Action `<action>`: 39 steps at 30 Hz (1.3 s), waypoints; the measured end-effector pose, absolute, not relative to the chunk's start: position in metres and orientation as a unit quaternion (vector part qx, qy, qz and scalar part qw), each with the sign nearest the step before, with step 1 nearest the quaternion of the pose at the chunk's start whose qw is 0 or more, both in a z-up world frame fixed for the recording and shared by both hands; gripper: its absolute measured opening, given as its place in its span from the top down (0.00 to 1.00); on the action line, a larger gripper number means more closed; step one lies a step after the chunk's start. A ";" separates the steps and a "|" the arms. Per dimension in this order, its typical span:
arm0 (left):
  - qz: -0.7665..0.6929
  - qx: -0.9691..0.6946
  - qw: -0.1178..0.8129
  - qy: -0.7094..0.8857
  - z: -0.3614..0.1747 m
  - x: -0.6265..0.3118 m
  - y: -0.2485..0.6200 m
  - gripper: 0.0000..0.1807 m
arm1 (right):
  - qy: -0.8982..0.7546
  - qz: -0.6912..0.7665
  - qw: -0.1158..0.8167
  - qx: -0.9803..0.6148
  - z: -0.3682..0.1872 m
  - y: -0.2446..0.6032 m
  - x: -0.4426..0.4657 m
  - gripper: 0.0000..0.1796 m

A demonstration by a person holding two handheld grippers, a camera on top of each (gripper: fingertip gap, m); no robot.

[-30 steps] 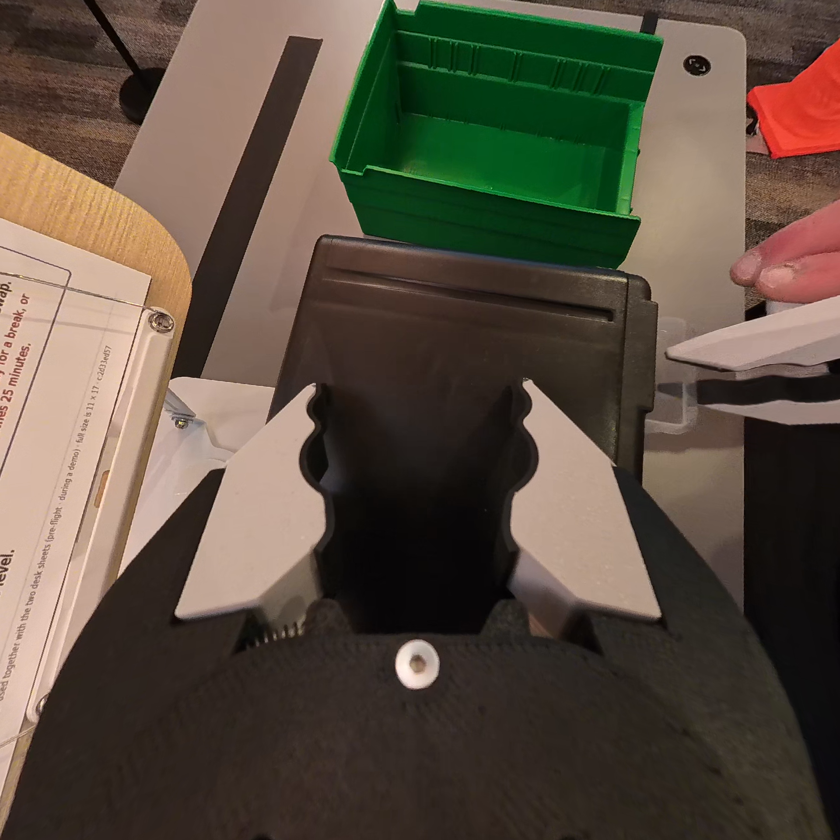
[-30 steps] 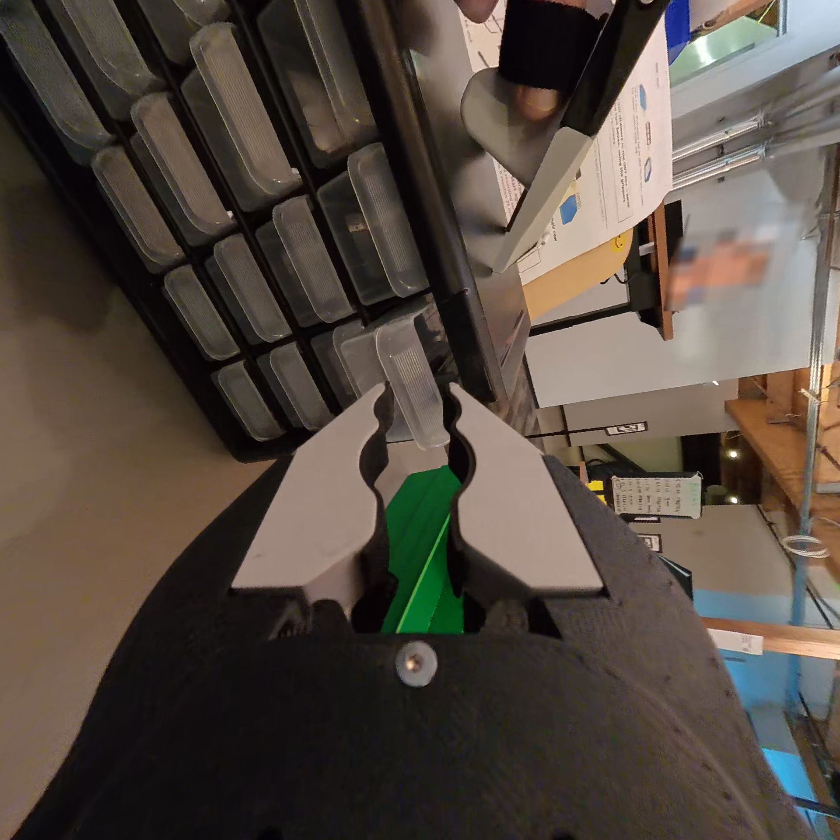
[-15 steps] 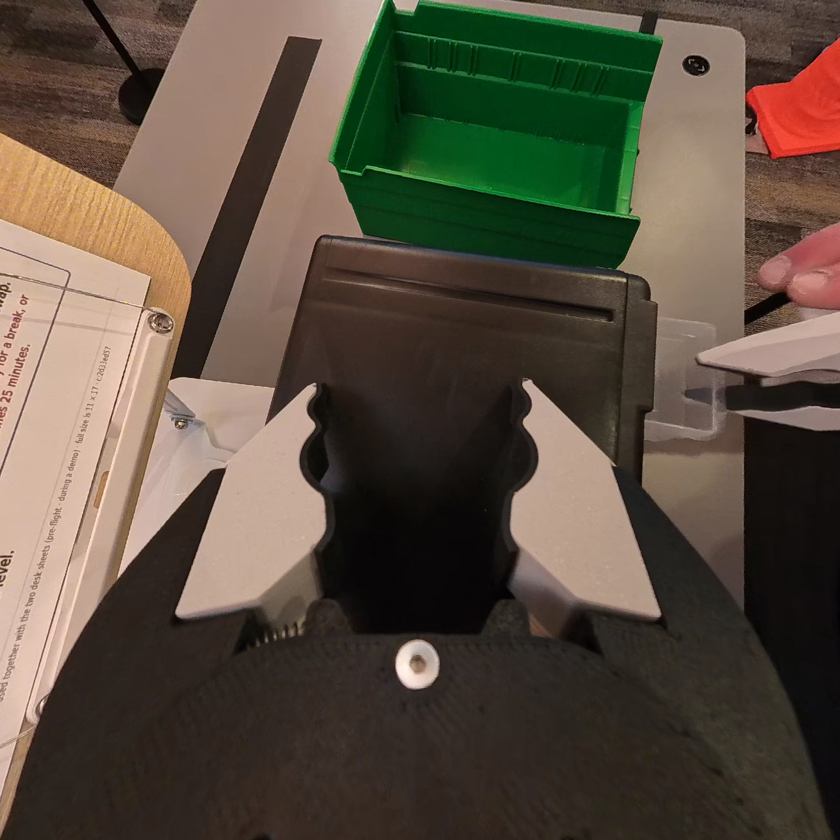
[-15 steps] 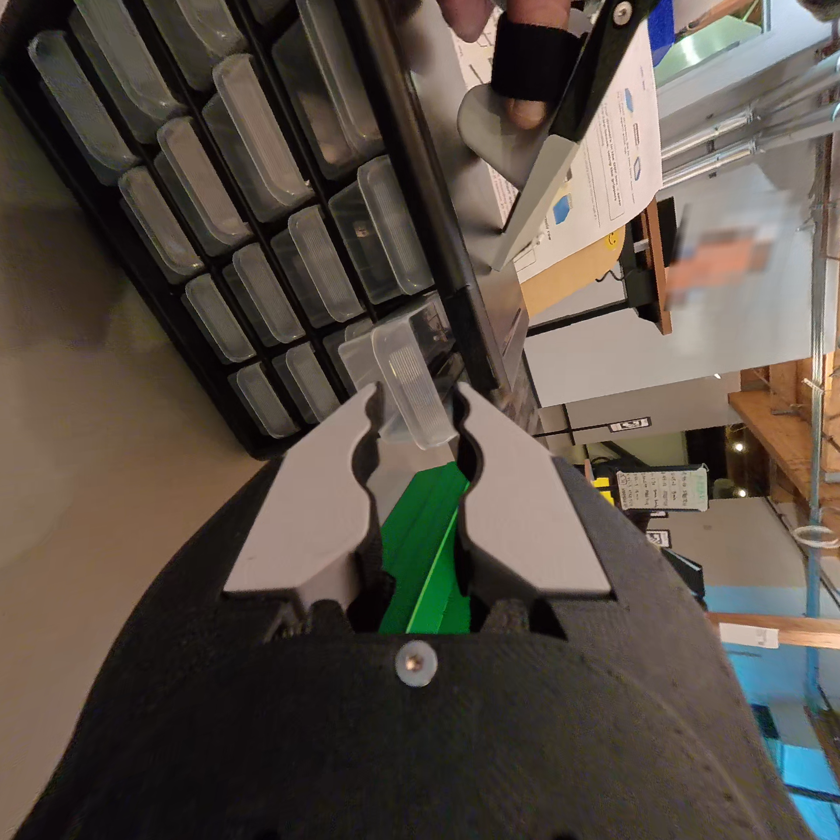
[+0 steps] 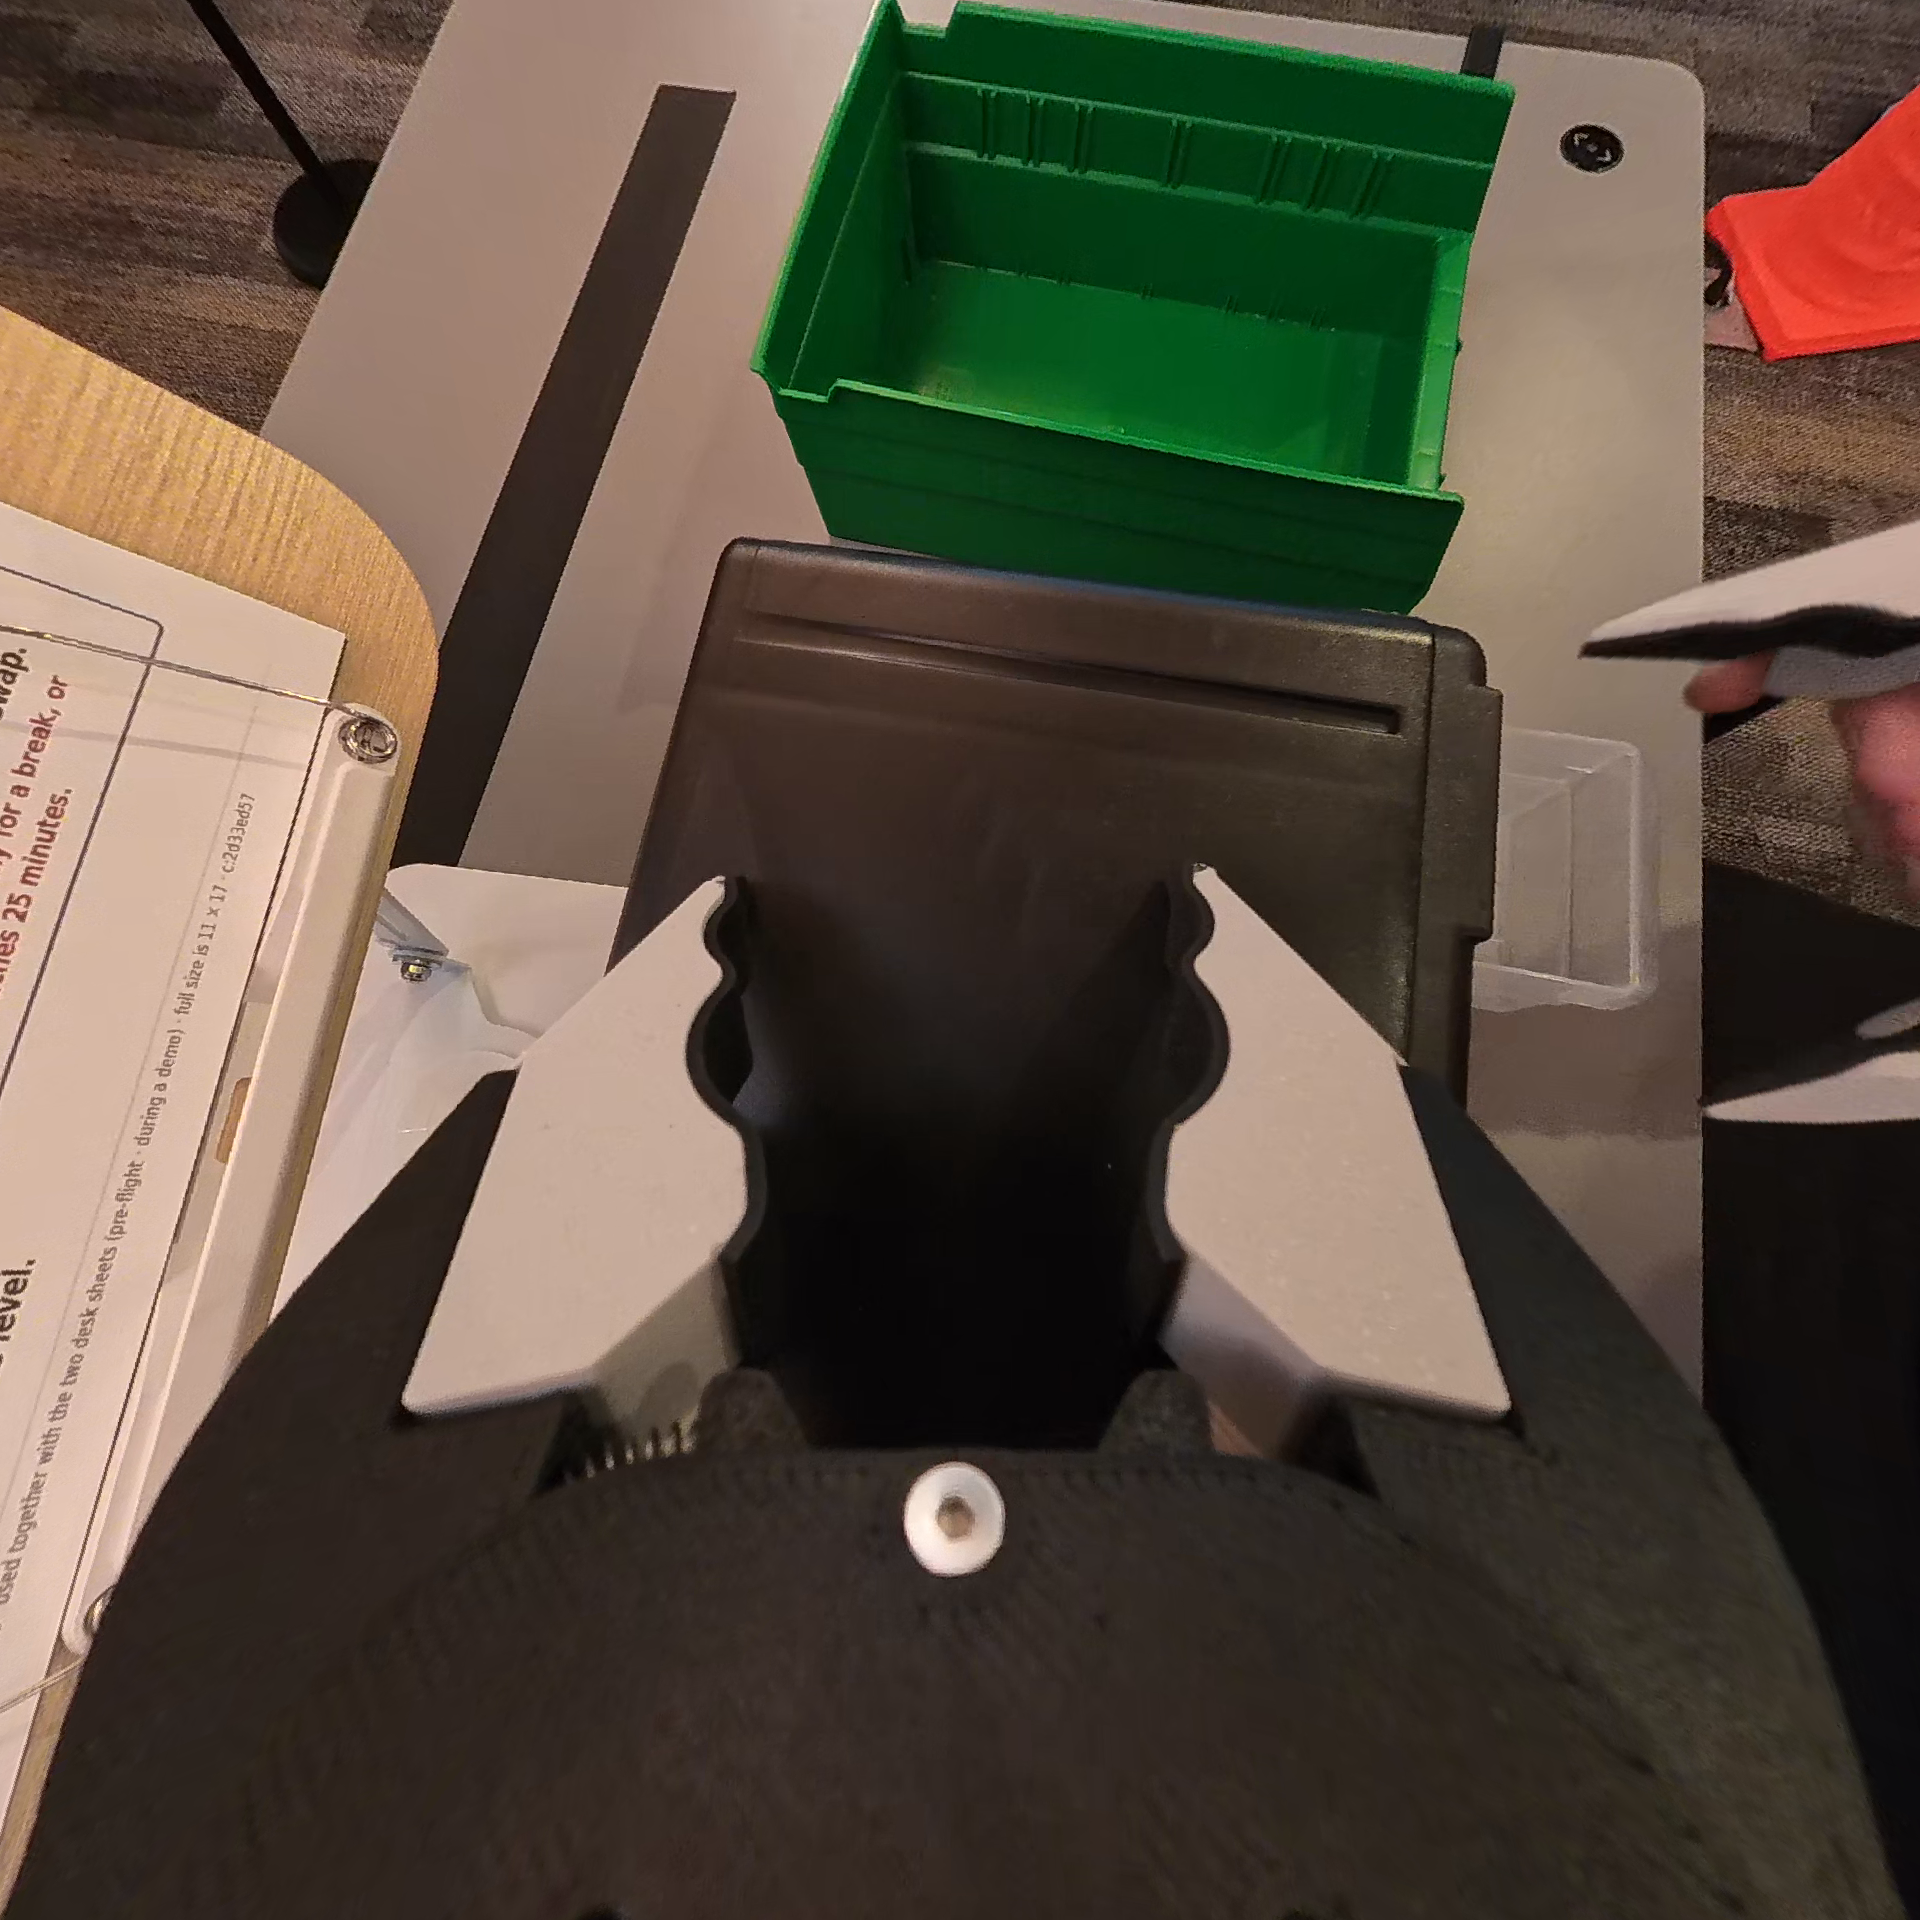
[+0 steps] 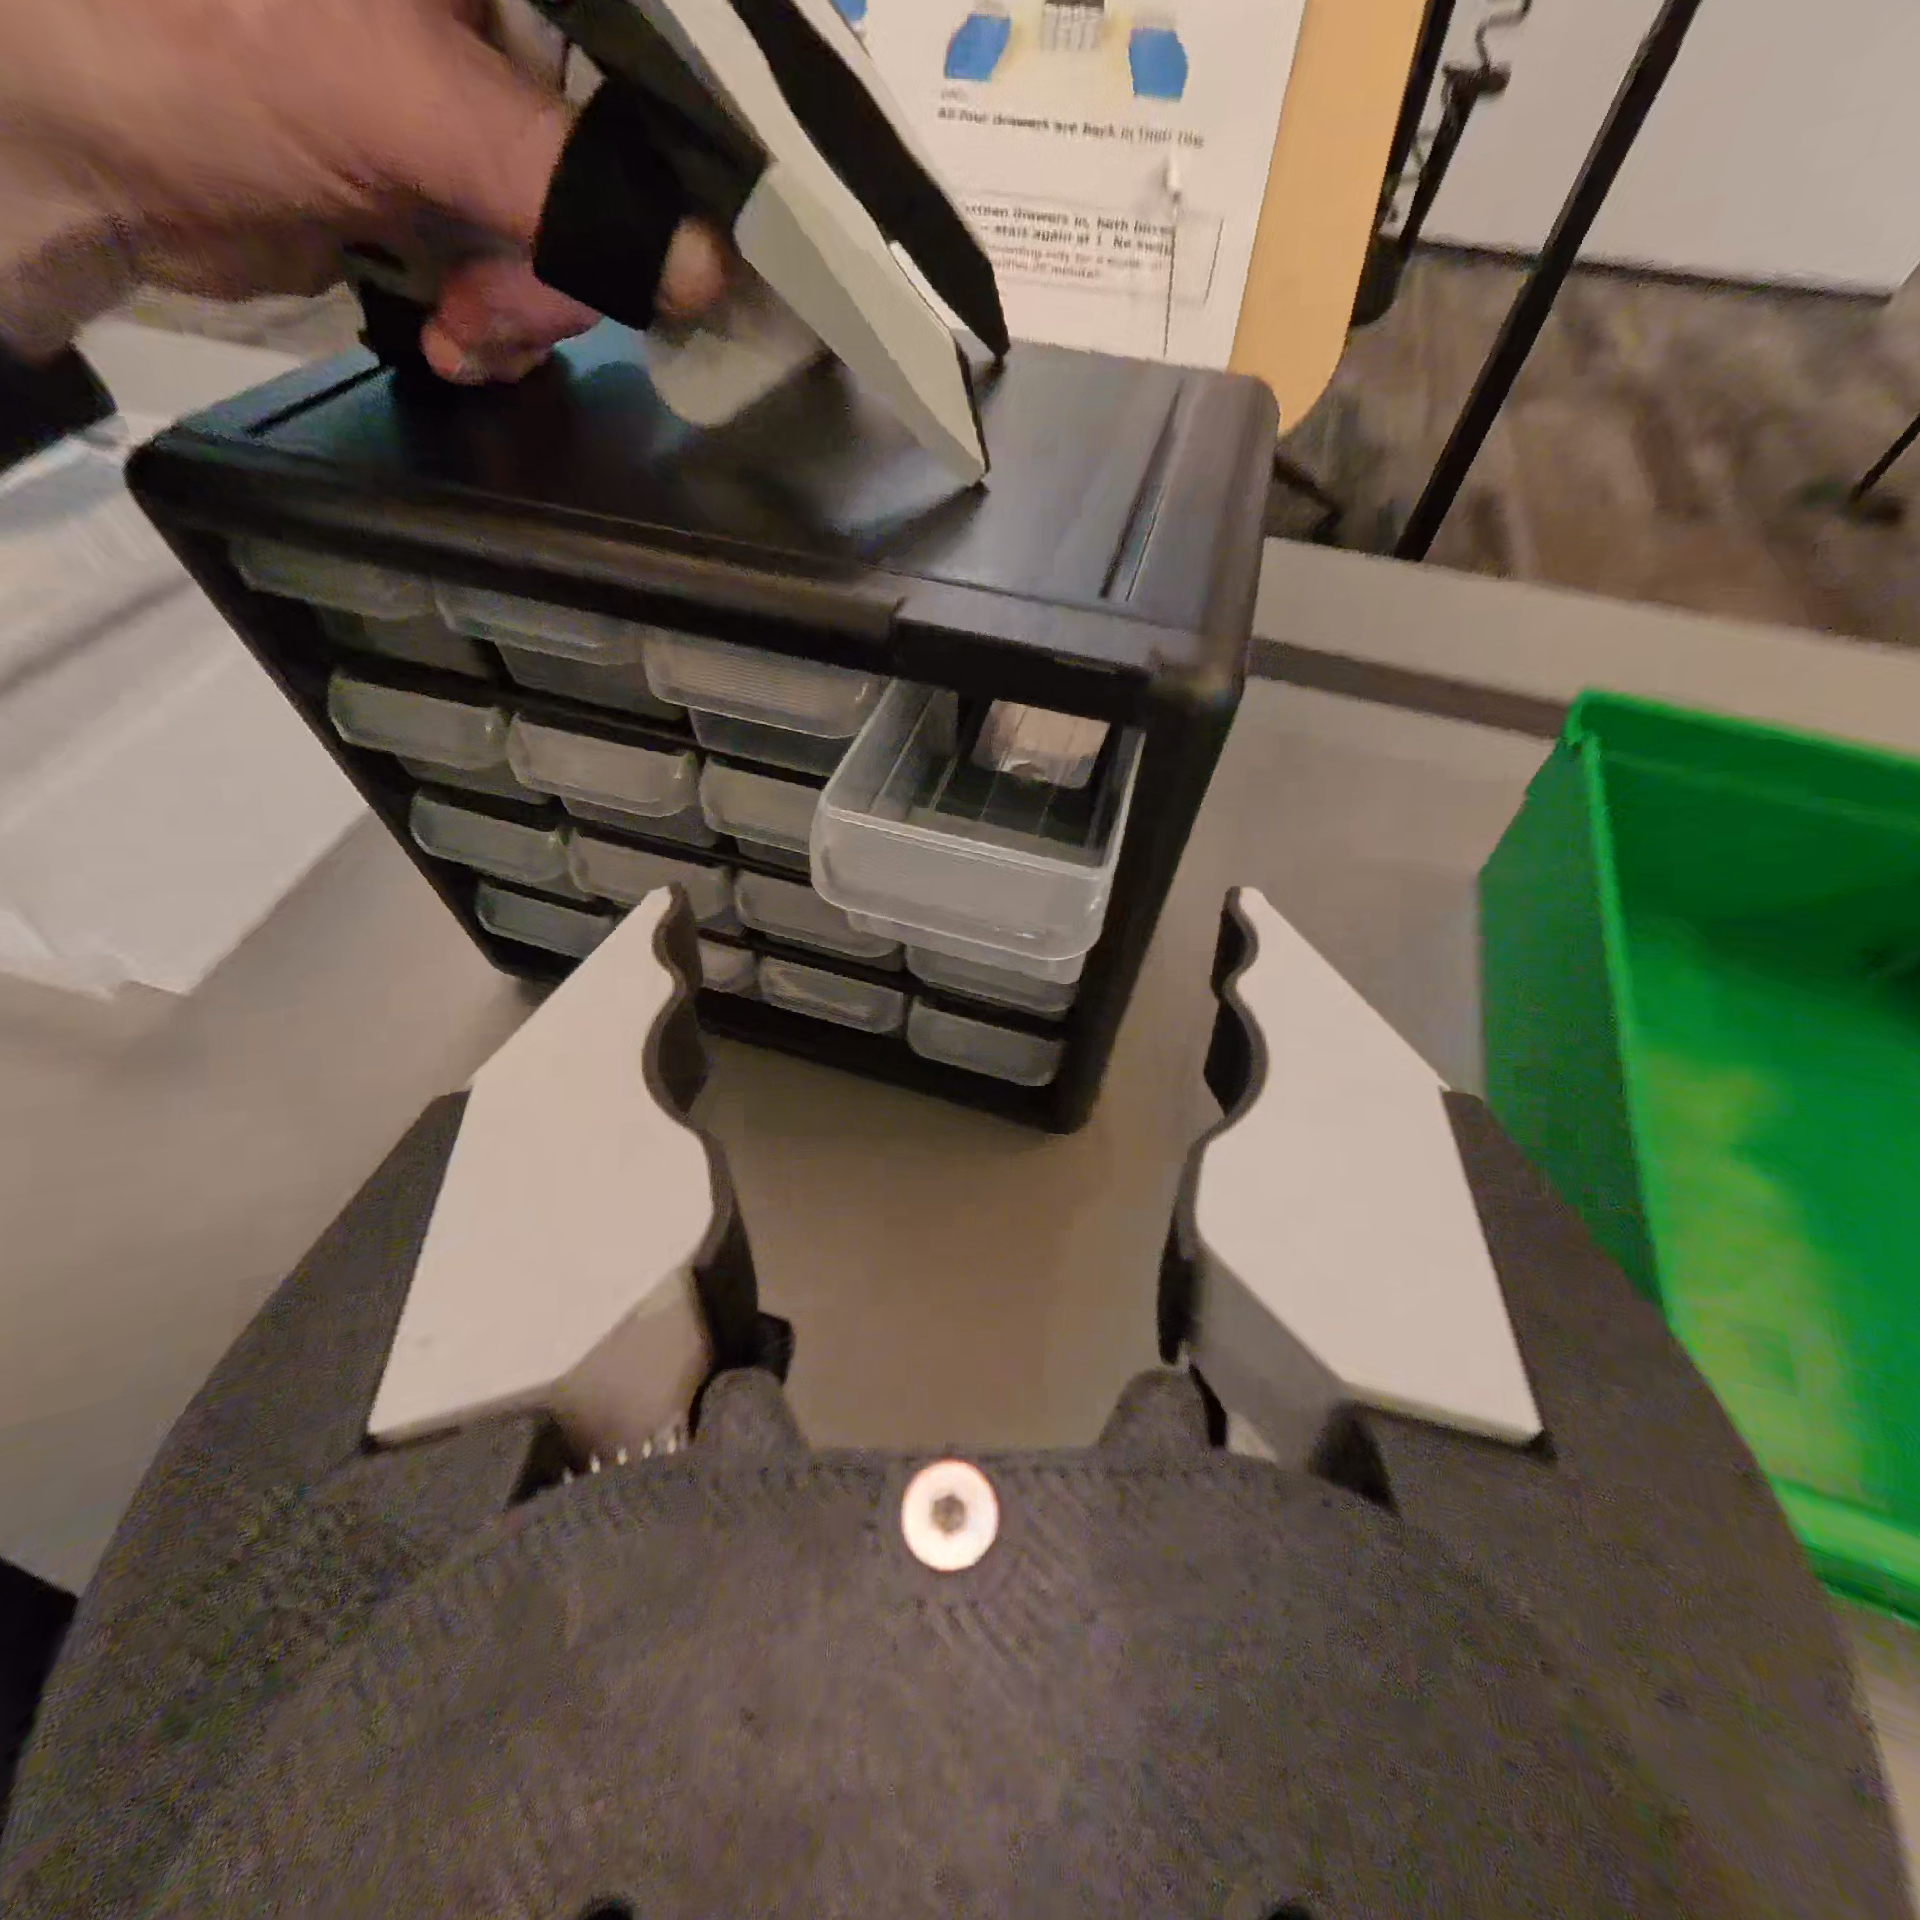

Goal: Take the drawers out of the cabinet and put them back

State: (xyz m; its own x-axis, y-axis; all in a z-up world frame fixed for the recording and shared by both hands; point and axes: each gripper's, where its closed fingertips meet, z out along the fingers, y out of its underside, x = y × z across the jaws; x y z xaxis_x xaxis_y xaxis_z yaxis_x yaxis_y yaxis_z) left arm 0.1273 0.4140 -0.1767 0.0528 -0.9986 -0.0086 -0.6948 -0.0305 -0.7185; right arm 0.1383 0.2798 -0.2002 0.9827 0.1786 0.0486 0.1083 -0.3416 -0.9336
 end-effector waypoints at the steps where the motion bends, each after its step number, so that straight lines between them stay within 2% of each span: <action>1: -0.266 -0.667 0.286 0.635 -0.177 0.127 0.414 0.55 | -0.072 0.044 0.565 -0.821 -0.203 0.282 0.137 0.47; 9: -0.265 -0.667 0.287 0.635 -0.177 0.127 0.414 0.55 | -0.027 0.039 0.564 -0.824 -0.216 0.303 0.136 0.63; 12: -0.265 -0.666 0.287 0.635 -0.177 0.127 0.414 0.55 | -0.040 0.019 0.566 -0.823 -0.219 0.305 0.136 0.63; 14: -0.265 -0.666 0.287 0.635 -0.177 0.127 0.414 0.56 | -0.058 0.007 0.566 -0.822 -0.219 0.302 0.135 0.53; 16: -0.265 -0.666 0.287 0.636 -0.176 0.127 0.414 0.56 | -0.101 -0.040 0.570 -0.815 -0.215 0.294 0.139 0.52; 17: -0.265 -0.665 0.287 0.636 -0.176 0.127 0.414 0.56 | -0.132 -0.076 0.575 -0.803 -0.211 0.288 0.142 0.55; 20: -0.267 -0.665 0.285 0.637 -0.176 0.127 0.413 0.56 | -0.246 -0.206 0.569 -0.757 -0.197 0.275 0.150 0.72; 23: -0.268 -0.665 0.284 0.637 -0.176 0.128 0.413 0.56 | -0.361 -0.332 0.532 -0.691 -0.193 0.277 0.153 0.80; 26: -0.266 -0.664 0.286 0.638 -0.176 0.128 0.413 0.56 | -0.430 -0.392 0.511 -0.632 -0.196 0.282 0.150 0.91; 30: -0.267 -0.664 0.285 0.637 -0.176 0.127 0.413 0.56 | -0.468 -0.433 0.511 -0.577 -0.196 0.283 0.145 0.93; 39: -0.268 -0.665 0.284 0.637 -0.176 0.128 0.413 0.56 | -0.462 -0.431 0.525 -0.570 -0.196 0.261 0.149 0.93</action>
State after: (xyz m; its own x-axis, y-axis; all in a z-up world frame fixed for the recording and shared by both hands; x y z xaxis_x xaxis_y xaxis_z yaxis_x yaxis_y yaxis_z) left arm 0.1276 0.4129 -0.1764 0.0451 -0.9990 -0.0061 -0.6944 -0.0269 -0.7191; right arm 0.1492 0.2606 -0.1959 0.2018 0.0750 0.9765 0.9794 -0.0212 -0.2008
